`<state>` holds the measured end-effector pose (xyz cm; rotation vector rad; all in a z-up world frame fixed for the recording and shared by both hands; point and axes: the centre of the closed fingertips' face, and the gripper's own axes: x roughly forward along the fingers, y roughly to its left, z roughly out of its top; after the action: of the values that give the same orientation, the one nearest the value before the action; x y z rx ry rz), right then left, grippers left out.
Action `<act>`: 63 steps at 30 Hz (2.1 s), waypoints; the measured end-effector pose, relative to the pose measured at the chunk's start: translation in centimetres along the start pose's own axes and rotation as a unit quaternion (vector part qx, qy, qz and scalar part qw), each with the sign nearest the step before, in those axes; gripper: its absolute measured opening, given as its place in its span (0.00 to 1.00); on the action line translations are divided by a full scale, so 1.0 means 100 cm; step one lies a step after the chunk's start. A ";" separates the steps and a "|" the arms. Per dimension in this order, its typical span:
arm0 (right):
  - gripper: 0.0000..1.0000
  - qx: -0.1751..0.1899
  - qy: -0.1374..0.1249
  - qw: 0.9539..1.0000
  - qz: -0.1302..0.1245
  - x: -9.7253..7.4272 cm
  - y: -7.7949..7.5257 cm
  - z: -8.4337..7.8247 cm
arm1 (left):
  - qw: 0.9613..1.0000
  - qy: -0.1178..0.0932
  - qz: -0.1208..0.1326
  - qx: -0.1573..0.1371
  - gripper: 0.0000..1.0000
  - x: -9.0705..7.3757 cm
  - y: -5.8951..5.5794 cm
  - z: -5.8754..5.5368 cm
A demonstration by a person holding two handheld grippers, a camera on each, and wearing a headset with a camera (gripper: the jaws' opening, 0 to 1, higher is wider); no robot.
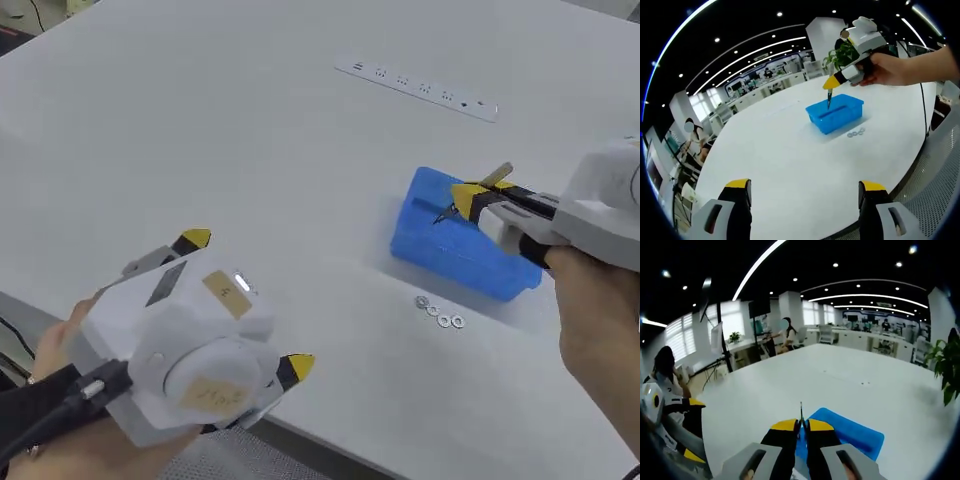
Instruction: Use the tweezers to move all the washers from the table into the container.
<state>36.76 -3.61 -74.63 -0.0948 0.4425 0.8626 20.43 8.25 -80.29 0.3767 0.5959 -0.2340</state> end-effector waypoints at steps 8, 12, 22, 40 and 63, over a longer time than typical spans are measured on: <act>0.03 -0.014 0.015 1.000 0.006 -0.008 0.008 -0.016 | 1.000 0.004 0.002 0.001 0.90 0.000 0.001 -0.001; 0.03 -0.026 0.026 0.999 0.007 -0.012 0.013 -0.029 | 1.000 0.007 0.002 0.001 0.90 0.000 0.000 -0.002; 0.03 -0.013 0.059 0.998 0.006 -0.013 0.011 -0.061 | 1.000 0.009 0.003 0.002 0.90 0.001 0.000 -0.003; 0.03 -0.020 0.090 0.996 0.006 -0.007 0.015 -0.087 | 1.000 0.014 0.000 0.006 0.89 0.002 -0.001 -0.005; 0.02 -0.026 0.079 0.997 -0.007 -0.003 0.012 -0.087 | 1.000 0.013 -0.006 0.012 0.88 0.001 -0.004 -0.004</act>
<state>32.75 -5.23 -82.30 -0.2151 0.5668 0.8570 20.20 8.09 -80.82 0.4002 0.6224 -0.2480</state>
